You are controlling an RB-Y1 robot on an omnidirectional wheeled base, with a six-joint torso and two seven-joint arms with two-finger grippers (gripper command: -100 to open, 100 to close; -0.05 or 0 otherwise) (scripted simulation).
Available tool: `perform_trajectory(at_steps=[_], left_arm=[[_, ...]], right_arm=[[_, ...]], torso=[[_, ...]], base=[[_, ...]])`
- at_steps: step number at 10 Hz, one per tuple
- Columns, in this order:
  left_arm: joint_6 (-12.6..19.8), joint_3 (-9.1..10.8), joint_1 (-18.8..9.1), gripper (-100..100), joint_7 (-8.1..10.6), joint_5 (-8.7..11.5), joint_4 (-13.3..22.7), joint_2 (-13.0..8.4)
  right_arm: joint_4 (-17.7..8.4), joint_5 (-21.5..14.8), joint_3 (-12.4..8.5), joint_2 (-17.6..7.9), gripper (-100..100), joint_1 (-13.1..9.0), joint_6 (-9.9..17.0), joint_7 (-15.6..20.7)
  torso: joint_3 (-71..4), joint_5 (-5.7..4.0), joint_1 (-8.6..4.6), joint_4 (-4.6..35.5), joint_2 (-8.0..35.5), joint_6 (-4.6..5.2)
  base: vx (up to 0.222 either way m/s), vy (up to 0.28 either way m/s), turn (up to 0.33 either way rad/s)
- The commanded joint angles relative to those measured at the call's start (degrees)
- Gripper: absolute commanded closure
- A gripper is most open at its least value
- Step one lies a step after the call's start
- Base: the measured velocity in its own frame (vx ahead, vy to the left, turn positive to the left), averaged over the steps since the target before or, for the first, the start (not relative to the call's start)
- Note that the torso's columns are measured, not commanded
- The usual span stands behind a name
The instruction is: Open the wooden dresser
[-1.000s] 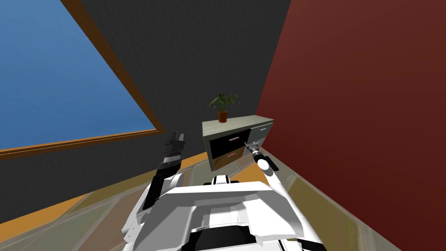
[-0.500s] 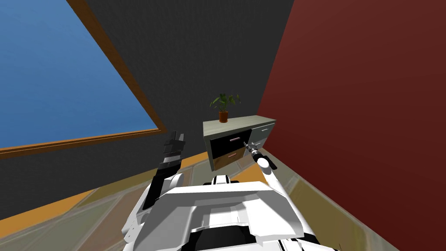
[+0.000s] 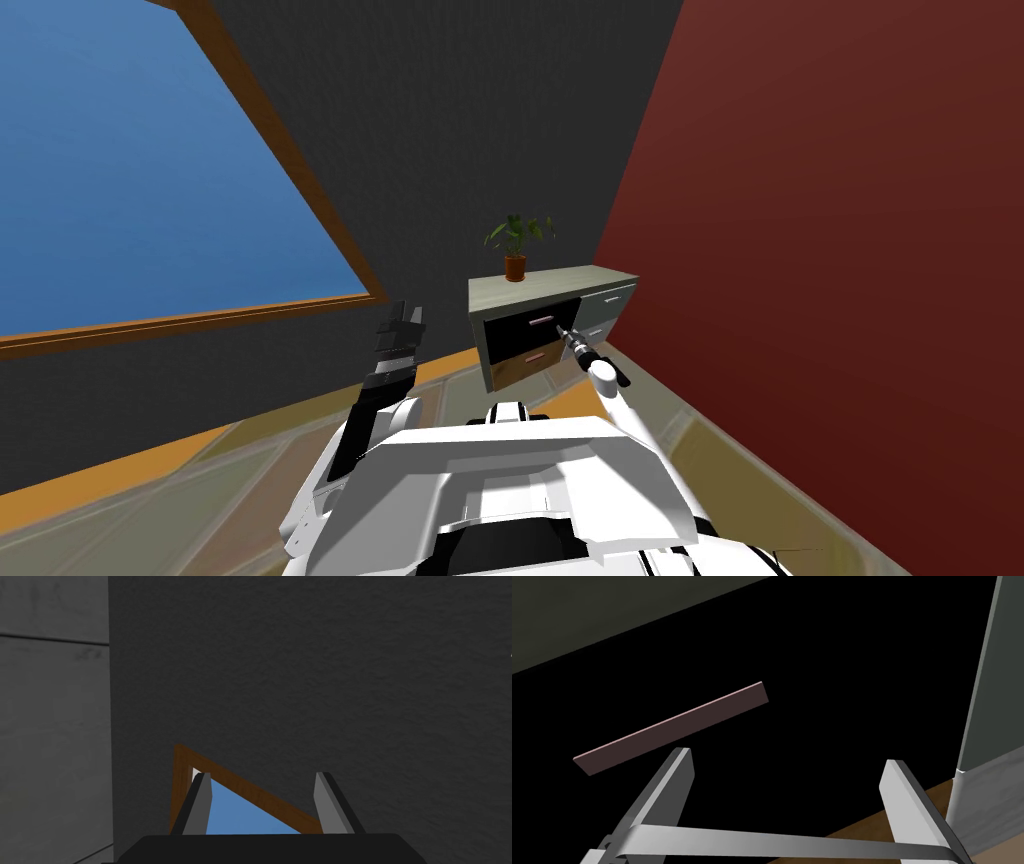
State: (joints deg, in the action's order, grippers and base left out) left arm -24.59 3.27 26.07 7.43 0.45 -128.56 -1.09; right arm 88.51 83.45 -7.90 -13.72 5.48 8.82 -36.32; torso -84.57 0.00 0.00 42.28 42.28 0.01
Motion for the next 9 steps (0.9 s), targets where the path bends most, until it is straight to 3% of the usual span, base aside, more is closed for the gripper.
perform_trajectory(at_steps=[1,4,7,9], left_arm=[[0.0,0.0,0.0,0,0.0,0.0,0.0,0.0],[0.0,0.0,0.0,0,0.0,0.0,0.0,0.0],[0.0,0.0,0.0,0,0.0,0.0,0.0,0.0],[0.0,0.0,0.0,0,0.0,0.0,0.0,0.0]], right_arm=[[-2.05,3.79,-0.4,0.48,-100,-1.25,1.64,-2.04],[-5.58,8.17,-0.96,1.41,-100,-3.33,4.16,-5.16],[-7.21,12.43,-1.21,2.01,-100,-4.3,5.34,-6.63],[-10.09,16.36,-1.69,3.62,-100,-6.05,7.46,-9.28]], torso=[[0.01,0.0,0.0,0.0,0.0,-0.02],[0.0,0.0,0.0,0.0,0.0,0.0],[0.0,0.0,0.0,0.0,0.0,-0.02],[0.0,-0.01,-0.01,0.0,0.0,-0.02]], base=[[0.003,-0.009,0.037],[0.005,-0.009,0.043],[0.004,-0.009,0.041],[0.004,-0.011,0.066]])
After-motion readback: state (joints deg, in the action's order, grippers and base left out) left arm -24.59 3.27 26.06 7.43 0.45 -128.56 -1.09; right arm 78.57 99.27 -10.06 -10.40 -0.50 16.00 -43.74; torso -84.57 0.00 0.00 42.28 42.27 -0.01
